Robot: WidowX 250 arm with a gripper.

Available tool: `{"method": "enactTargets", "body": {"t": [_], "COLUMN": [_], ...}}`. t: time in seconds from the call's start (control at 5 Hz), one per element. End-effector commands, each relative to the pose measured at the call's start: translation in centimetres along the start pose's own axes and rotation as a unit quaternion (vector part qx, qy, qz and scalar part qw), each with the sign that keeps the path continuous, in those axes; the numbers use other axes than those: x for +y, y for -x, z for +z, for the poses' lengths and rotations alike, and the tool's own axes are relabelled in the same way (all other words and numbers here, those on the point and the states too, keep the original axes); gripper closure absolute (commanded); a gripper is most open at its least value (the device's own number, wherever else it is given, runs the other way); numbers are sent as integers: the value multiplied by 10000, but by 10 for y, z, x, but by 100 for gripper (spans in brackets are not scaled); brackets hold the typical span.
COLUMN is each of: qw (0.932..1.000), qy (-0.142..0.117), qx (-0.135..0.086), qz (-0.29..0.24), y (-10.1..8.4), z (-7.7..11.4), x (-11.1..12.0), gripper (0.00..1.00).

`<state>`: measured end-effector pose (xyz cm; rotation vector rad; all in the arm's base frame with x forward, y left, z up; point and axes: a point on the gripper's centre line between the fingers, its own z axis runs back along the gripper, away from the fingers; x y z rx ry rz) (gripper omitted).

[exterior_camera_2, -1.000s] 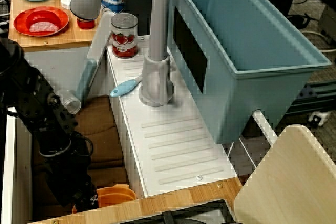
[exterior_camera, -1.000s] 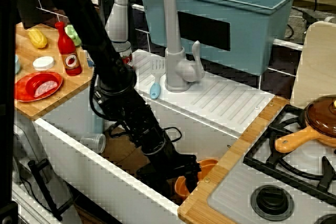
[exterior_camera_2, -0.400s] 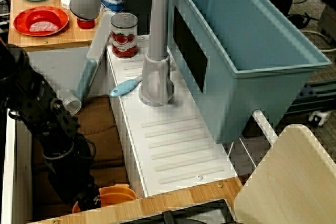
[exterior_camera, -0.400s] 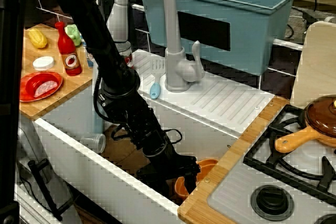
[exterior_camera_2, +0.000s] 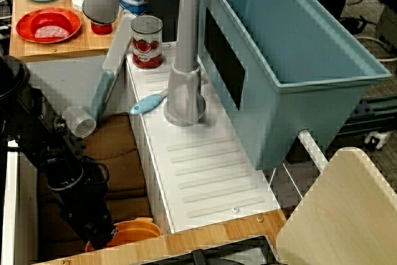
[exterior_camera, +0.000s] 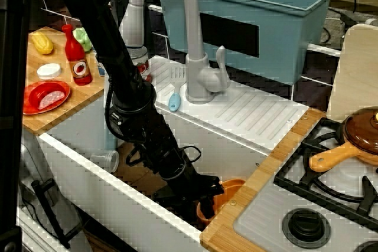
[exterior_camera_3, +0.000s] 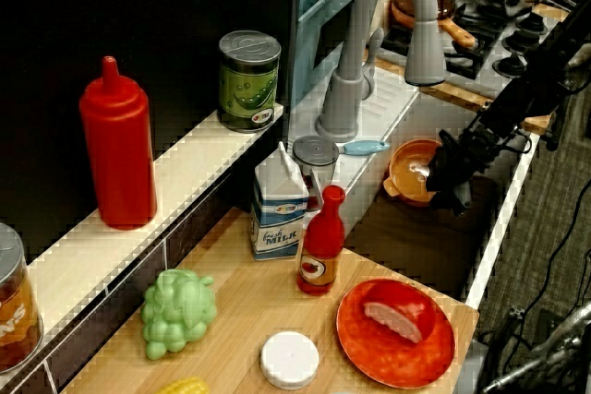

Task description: Flip orange pot upright in sink

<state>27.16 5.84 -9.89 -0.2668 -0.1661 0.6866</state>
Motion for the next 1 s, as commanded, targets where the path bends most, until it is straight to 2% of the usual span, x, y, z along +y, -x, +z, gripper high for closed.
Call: {"method": "enactTargets", "body": {"t": [0.0, 0.2, 0.4, 0.6, 0.8], "qw": [9990, 9987, 9988, 9958, 9918], "qy": [-177, -354, 40, 585, 964], "qx": [-391, -283, 478, 655, 617], "qz": [148, 235, 139, -259, -573], "y": [-8, -11, -22, -30, -31], "z": [11, 20, 40, 82, 125], "x": [4, 8, 14, 19, 21], "gripper": [100, 100, 100, 100, 100]}}
